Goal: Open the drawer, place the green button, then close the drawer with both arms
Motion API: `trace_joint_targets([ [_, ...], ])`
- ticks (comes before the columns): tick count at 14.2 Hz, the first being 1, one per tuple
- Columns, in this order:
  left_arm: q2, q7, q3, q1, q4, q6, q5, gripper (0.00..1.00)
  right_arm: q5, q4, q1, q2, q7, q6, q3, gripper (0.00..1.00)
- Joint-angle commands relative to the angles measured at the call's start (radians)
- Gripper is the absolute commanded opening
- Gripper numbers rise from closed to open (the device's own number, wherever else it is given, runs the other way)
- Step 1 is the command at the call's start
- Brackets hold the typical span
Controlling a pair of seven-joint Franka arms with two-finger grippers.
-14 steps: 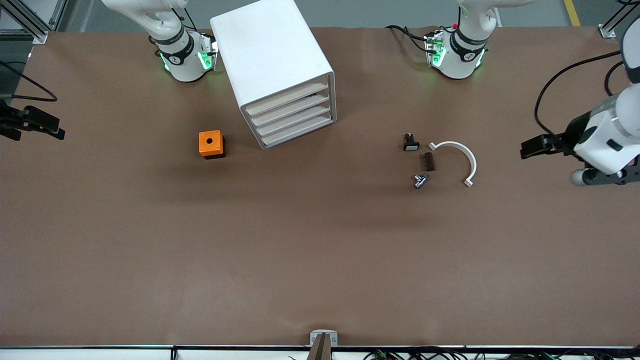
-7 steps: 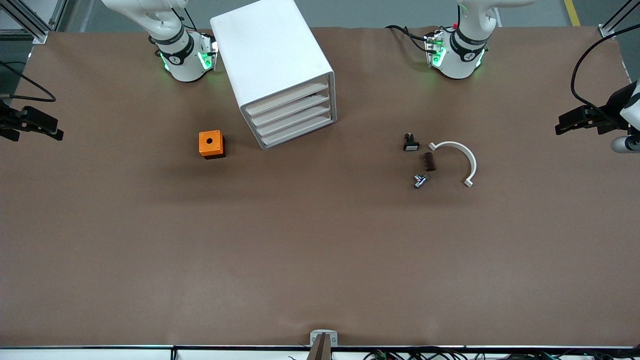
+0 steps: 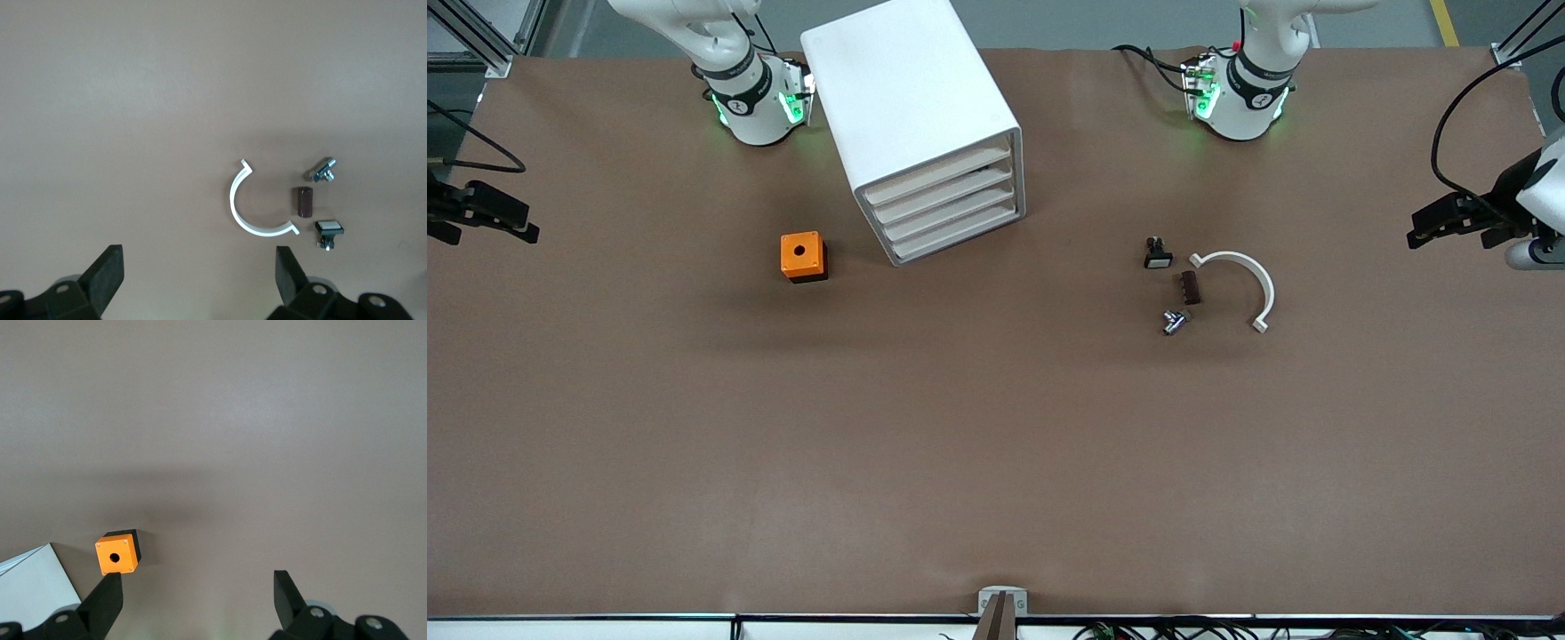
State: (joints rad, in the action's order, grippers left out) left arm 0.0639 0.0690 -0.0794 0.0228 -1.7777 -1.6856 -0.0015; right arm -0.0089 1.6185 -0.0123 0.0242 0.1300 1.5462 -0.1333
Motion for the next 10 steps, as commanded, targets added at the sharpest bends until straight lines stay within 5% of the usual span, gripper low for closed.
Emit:
trace_joint_targets([
  [1,0.008,0.014,0.006,-0.009,0.027,-0.009,-0.011,1.00,0.003,0.034,0.008,0.031,0.014,0.015,0.004,1.00],
  [10,-0.035,-0.006,0.018,0.017,0.130,-0.009,-0.011,1.00,0.003,0.034,0.009,0.031,0.016,0.017,0.004,1.00],
])
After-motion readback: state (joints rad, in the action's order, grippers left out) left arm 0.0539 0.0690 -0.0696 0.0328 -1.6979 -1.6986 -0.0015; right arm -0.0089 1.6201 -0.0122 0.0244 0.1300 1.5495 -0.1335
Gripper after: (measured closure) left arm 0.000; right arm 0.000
